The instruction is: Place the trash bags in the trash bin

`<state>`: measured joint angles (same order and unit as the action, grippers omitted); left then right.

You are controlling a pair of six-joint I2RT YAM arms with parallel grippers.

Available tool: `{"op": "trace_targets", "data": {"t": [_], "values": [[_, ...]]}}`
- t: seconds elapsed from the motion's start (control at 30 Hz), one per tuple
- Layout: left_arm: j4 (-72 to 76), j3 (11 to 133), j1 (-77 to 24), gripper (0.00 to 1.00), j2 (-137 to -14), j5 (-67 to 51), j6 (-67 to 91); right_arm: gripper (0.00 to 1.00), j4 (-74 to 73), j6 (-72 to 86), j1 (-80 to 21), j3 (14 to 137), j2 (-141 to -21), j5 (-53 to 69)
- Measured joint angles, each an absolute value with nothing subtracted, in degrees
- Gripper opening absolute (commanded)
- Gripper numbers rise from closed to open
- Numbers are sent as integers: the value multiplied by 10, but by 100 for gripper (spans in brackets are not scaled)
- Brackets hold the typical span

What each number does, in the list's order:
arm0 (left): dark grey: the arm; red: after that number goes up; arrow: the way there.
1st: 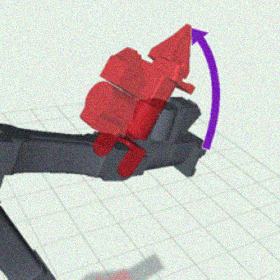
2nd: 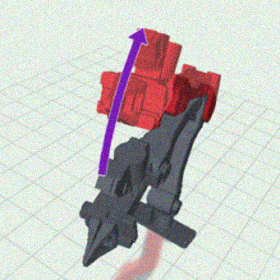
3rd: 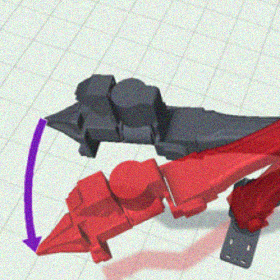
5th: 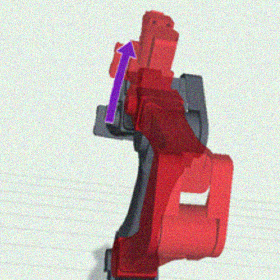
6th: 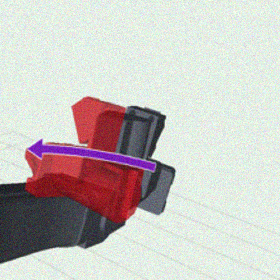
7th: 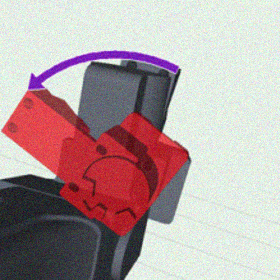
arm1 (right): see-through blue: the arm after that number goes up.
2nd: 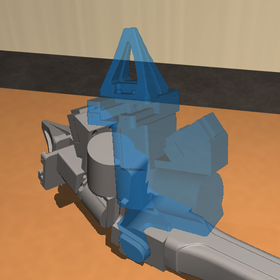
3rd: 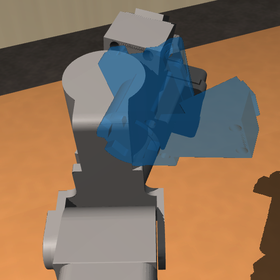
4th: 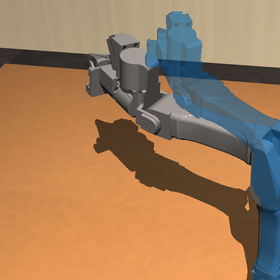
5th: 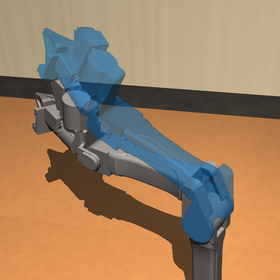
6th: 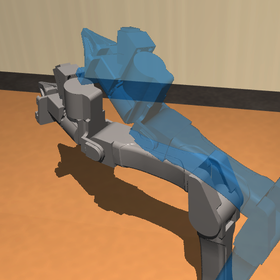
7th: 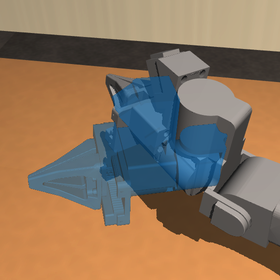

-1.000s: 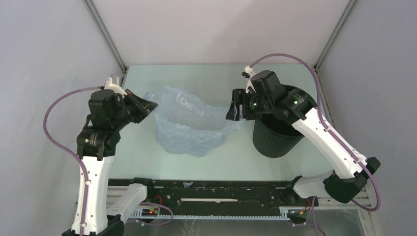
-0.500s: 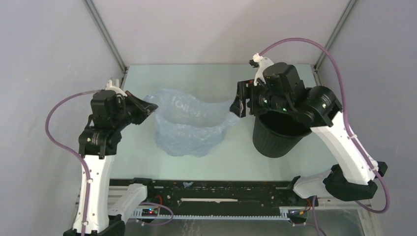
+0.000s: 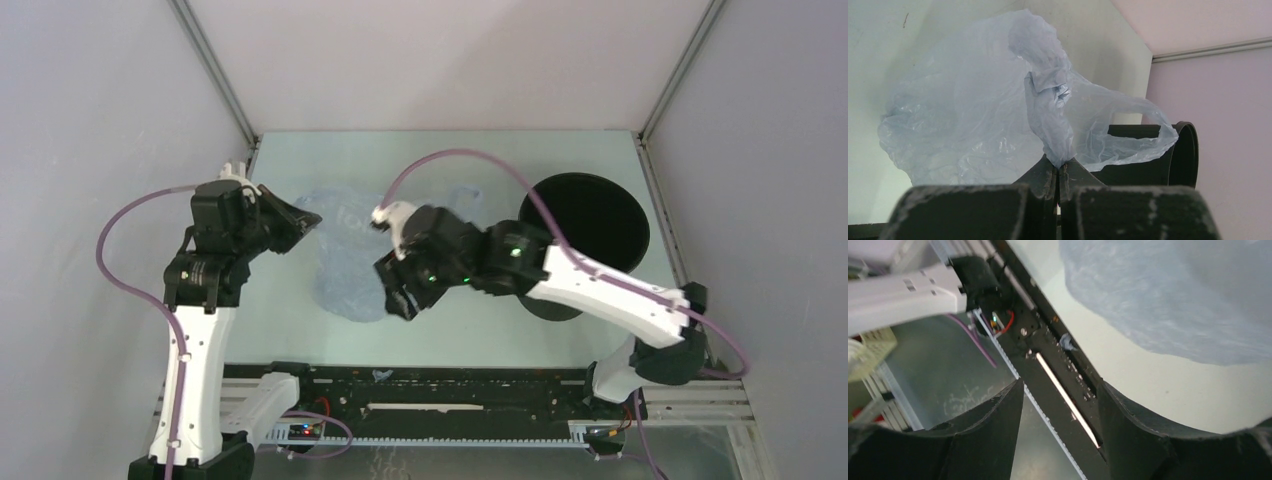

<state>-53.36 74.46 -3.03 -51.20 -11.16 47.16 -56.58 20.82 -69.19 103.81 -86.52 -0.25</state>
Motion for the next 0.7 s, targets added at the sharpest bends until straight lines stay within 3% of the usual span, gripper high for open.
{"op": "trace_targets", "data": {"t": [0.13, 0.4, 0.57, 0.7], "values": [[-533, 745, -30, 0, -511, -119, 470, 65, -555, 197, -718, 1033, -920, 4], [-532, 738, -29, 0, -491, -137, 465, 62, -552, 204, -695, 1015, -872, -76], [-528, 733, -29, 0, -486, -138, 464, 60, -498, 196, -698, 918, -801, -67], [-529, 731, -29, 0, -489, -138, 464, 54, -448, 197, -707, 857, -813, -10]]}}
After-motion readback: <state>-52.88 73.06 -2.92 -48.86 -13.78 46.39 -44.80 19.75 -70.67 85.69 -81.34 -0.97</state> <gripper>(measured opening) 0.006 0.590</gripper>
